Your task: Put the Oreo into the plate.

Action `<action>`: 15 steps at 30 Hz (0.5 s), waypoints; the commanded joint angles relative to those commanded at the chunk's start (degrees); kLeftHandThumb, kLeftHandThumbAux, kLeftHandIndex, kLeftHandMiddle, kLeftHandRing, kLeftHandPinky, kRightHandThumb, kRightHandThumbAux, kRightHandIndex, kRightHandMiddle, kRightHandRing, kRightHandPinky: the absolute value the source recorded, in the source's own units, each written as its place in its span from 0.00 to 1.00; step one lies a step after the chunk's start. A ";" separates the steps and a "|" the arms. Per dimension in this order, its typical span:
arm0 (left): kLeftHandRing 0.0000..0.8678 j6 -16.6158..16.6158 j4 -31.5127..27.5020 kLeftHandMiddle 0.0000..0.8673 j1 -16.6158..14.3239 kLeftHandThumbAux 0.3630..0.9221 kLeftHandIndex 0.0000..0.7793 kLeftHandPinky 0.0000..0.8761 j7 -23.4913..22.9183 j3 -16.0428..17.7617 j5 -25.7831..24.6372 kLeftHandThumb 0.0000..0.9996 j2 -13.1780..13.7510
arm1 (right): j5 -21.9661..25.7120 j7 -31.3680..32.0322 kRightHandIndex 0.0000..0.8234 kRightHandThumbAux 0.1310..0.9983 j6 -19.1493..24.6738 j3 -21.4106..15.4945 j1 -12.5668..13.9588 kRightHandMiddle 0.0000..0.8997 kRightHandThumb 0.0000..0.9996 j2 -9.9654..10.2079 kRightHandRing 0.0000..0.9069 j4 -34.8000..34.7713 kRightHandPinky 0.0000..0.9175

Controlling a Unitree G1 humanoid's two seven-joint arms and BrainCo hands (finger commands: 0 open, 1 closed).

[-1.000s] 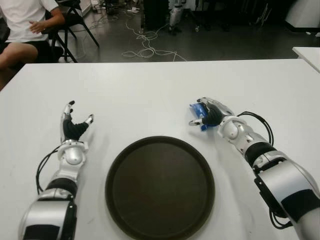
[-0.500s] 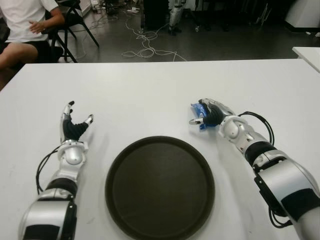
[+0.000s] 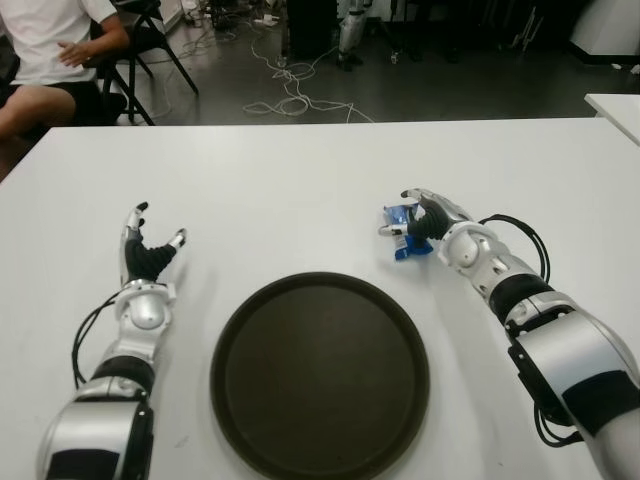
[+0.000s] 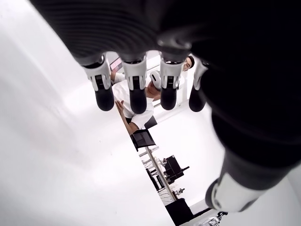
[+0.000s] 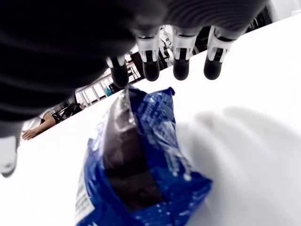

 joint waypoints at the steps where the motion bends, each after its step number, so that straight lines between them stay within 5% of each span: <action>1: 0.08 -0.06 0.01 0.11 0.00 0.73 0.08 0.06 0.05 -0.03 0.03 0.00 0.03 | -0.20 0.20 0.00 0.38 0.31 0.23 -0.11 0.00 0.00 0.14 0.00 0.05 0.00; 15: 0.08 -0.68 -0.06 0.11 0.23 0.75 0.08 0.04 -0.16 -0.42 0.40 0.00 0.30 | -1.60 1.38 0.00 0.40 1.91 1.33 -0.82 0.00 0.00 0.18 0.00 0.39 0.00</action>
